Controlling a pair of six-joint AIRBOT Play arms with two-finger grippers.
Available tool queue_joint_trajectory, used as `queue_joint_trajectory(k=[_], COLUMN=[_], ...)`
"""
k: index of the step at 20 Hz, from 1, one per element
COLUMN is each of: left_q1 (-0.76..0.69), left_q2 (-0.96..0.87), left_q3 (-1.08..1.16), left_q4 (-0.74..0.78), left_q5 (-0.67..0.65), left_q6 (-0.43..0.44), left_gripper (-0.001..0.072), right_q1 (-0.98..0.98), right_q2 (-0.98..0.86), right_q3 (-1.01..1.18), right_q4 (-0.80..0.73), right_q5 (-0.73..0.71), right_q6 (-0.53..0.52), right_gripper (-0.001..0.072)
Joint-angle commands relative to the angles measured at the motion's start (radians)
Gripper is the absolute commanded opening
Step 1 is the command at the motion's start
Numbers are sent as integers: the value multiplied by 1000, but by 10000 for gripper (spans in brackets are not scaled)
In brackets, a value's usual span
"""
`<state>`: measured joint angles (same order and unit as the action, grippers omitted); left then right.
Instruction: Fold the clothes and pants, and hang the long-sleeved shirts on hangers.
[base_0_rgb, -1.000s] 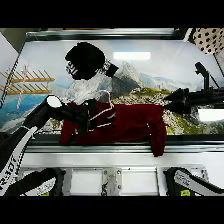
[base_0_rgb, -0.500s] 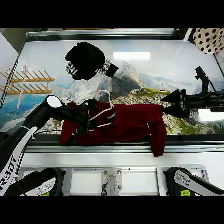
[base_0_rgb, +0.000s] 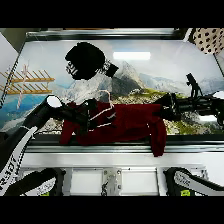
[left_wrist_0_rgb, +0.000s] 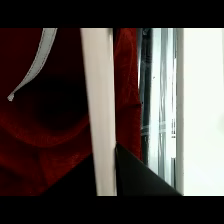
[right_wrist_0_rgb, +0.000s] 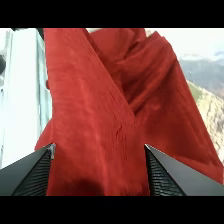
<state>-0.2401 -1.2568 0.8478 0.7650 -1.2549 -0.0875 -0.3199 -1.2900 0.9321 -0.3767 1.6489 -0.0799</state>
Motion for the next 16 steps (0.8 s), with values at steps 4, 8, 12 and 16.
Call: queue_joint_trajectory(k=[4,8,12,16], left_q1=[1,1,1,1], left_q2=[1,1,1,1], left_q3=[0,1,1,0], left_q4=[0,0,0,0], left_q5=[0,0,0,0], left_q6=[1,1,2,2], left_gripper=[17,17,17,17], right_q1=[108,122,122,122], right_q2=[-48,-48,-48,-48], right_q3=[-4,-4,-4,-4], right_q4=[34,34,34,34], right_q5=[-19,-21,-22,-22], right_q6=[-14,-13,-11,-11], right_gripper=[619,619,619,619])
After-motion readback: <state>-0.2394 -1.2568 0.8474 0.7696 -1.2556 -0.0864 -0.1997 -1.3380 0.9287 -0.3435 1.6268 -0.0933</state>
